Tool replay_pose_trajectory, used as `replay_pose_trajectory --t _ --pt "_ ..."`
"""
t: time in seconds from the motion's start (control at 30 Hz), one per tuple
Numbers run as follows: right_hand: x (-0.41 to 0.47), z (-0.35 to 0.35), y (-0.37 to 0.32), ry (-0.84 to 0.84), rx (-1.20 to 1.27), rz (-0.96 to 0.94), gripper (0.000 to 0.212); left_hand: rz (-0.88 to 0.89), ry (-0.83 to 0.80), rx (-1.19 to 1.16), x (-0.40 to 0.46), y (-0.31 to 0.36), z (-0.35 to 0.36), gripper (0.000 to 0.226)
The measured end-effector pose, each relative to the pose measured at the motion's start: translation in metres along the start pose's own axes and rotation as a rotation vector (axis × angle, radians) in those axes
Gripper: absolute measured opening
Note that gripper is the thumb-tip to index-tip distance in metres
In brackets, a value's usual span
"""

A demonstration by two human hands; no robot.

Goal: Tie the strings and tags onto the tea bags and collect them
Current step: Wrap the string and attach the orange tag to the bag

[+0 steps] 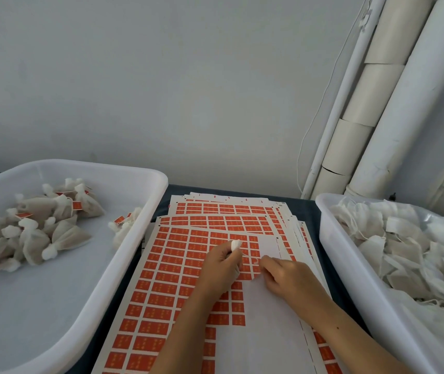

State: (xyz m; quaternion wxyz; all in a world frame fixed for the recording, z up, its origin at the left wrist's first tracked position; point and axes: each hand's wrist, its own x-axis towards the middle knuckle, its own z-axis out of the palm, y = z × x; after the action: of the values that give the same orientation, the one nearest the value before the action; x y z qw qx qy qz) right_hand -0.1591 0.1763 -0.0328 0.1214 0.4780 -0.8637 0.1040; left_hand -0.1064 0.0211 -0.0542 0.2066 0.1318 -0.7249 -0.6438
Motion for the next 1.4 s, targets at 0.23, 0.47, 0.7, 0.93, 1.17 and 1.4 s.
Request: replay_pose_trajectory --t 0.23,0.47,0.7,0.93,1.17,1.4 --pt "0.0 0.011 -0.009 0.076 0.365 0.29 0.015 -0.001 0.003 0.008 -0.001 0.003 0.001 0.037" --pt "0.004 0.015 -0.024 0.165 0.515 0.547 0.023 -0.019 0.001 -0.014 -0.001 0.006 0.0 0.036" --pt "0.006 0.023 -0.031 0.244 0.568 0.611 0.02 -0.032 0.027 -0.002 -0.003 0.008 0.001 0.037" --pt "0.012 0.02 -0.032 0.376 0.801 0.549 0.02 -0.091 0.097 -0.077 -0.005 0.016 -0.001 0.036" --pt "0.026 -0.001 -0.031 0.595 1.036 0.586 0.022 -0.102 0.119 -0.092 -0.004 0.018 -0.002 0.035" --pt "0.021 0.0 -0.031 0.588 1.101 0.621 0.015 -0.097 0.049 -0.308 -0.004 0.025 -0.004 0.017"
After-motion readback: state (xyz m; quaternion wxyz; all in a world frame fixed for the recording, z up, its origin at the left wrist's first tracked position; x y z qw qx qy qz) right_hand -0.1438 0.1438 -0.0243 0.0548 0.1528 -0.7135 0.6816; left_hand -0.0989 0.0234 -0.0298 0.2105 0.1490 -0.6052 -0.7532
